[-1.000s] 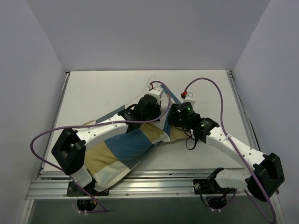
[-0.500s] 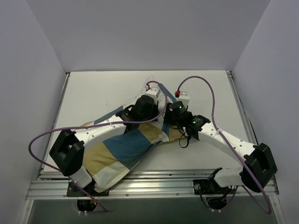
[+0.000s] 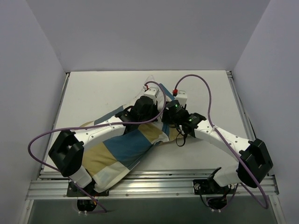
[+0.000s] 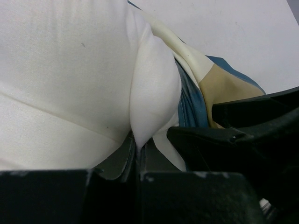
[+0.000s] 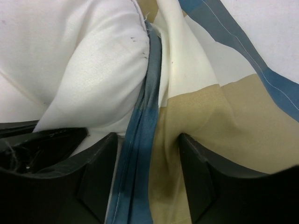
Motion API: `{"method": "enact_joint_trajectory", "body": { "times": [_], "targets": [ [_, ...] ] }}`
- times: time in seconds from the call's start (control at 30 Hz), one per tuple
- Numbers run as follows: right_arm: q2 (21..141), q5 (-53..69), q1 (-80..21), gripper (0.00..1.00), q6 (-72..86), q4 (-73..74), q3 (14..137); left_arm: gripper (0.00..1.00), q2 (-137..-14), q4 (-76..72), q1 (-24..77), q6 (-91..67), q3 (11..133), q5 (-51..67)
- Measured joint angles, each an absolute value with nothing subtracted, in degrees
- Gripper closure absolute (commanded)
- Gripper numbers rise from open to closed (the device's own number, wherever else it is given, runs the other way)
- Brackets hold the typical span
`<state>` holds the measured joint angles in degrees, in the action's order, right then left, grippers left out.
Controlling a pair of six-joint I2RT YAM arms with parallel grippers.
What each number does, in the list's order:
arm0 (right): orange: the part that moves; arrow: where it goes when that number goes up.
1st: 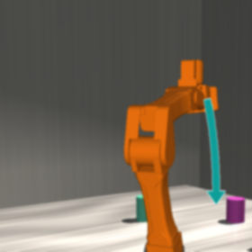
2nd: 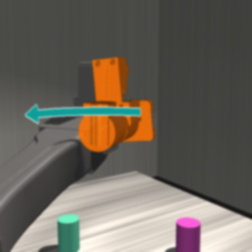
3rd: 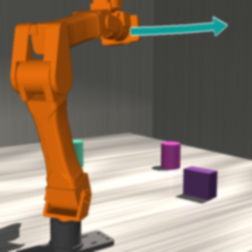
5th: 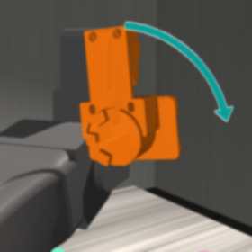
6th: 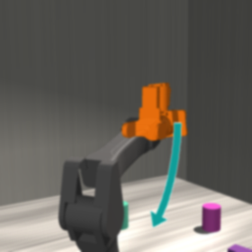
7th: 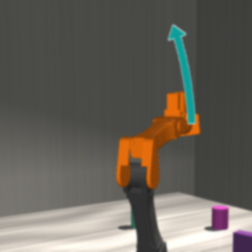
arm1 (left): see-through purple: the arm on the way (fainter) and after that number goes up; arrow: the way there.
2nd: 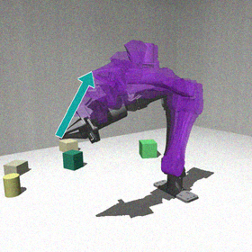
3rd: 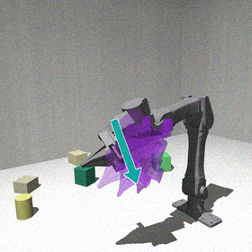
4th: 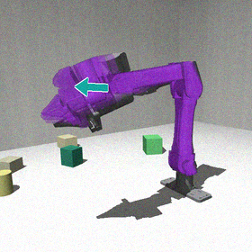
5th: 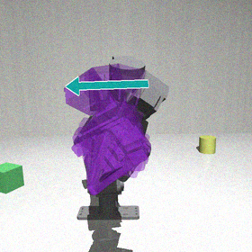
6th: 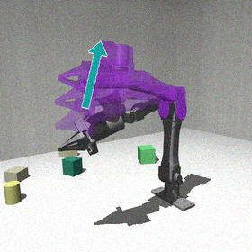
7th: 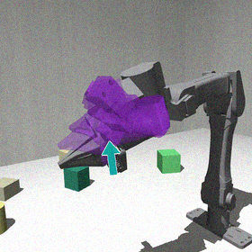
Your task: Remove the pillowcase from the pillow
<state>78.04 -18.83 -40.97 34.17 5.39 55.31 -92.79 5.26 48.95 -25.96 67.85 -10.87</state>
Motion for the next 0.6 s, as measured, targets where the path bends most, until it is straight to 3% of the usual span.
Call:
{"method": "enact_joint_trajectory", "body": {
  "times": [0.13,0.27,0.6],
  "targets": [
    [80.2,-21.0,-40.9,0.81,34.5,5.4,55.3,0.98,-92.2,5.0,48.6,-26.5,66.8,-10.9],
    [80.7,-21.4,-40.3,1.00,35.4,4.1,53.5,0.98,-90.4,5.1,47.5,-27.3,65.1,-10.1],
    [72.0,-3.5,-26.6,1.00,37.8,-1.8,42.5,0.98,-81.5,6.9,43.6,-31.2,59.2,-3.8]
  ]
}}
